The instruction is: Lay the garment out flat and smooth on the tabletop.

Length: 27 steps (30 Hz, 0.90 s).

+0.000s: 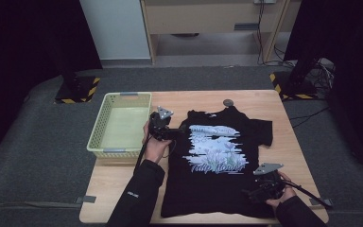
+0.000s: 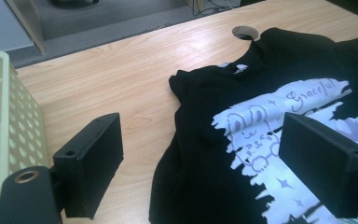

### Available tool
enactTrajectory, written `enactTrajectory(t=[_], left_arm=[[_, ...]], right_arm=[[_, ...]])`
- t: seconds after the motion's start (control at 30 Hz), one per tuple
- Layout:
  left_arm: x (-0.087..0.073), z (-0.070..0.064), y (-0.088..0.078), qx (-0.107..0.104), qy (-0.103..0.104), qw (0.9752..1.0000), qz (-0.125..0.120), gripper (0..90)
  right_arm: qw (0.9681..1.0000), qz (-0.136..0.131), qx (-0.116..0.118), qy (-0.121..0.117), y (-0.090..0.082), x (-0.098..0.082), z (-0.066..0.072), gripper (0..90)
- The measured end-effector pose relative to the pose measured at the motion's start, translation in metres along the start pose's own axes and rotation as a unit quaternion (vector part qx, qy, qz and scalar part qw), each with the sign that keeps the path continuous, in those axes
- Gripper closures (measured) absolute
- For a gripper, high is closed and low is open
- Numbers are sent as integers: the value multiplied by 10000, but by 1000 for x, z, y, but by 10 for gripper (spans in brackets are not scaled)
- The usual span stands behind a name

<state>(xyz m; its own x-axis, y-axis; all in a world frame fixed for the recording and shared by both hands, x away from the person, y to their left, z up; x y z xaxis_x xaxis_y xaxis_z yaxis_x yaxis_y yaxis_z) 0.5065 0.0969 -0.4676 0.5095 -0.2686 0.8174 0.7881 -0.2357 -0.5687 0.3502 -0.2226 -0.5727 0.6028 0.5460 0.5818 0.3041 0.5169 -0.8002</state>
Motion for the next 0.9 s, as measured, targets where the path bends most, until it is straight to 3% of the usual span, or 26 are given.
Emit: enactTrajectory(t=[0.1,0.17,0.3,0.6,0.9], left_arm=[[4,1,6,-38,-37,9999,-85,140],[6,2,12,-2,42,10000,4,140],[9,5,24,67,-8,10000,1,144],[-1,8,61,-47,-255,9990,377,178],[-8,12,82,-26,-346,9982,482,194]], right_arm=[[10000,36,10,-21,1,-1,0,13],[10000,41,0,-25,1,-1,0,8],[10000,14,-20,-32,1,-2,0,3],[10000,-52,-18,-63,-3,-9,-1,3],[10000,-21,-18,-65,-4,-10,0,3]])
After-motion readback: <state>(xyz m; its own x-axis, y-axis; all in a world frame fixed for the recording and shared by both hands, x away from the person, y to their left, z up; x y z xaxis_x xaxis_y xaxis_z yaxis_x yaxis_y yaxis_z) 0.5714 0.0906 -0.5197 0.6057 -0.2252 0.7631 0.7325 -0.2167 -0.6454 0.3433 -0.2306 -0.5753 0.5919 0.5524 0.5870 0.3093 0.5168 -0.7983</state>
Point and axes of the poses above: each handheld gripper's, and its own axes: y roughly forward along the jaws, x roughly out of its top, z roughly to its left, the point moved 6 cm from there along y, roughly forward along the jaws, and after that the axes turned 9 degrees about x, right-handed, at the moved point
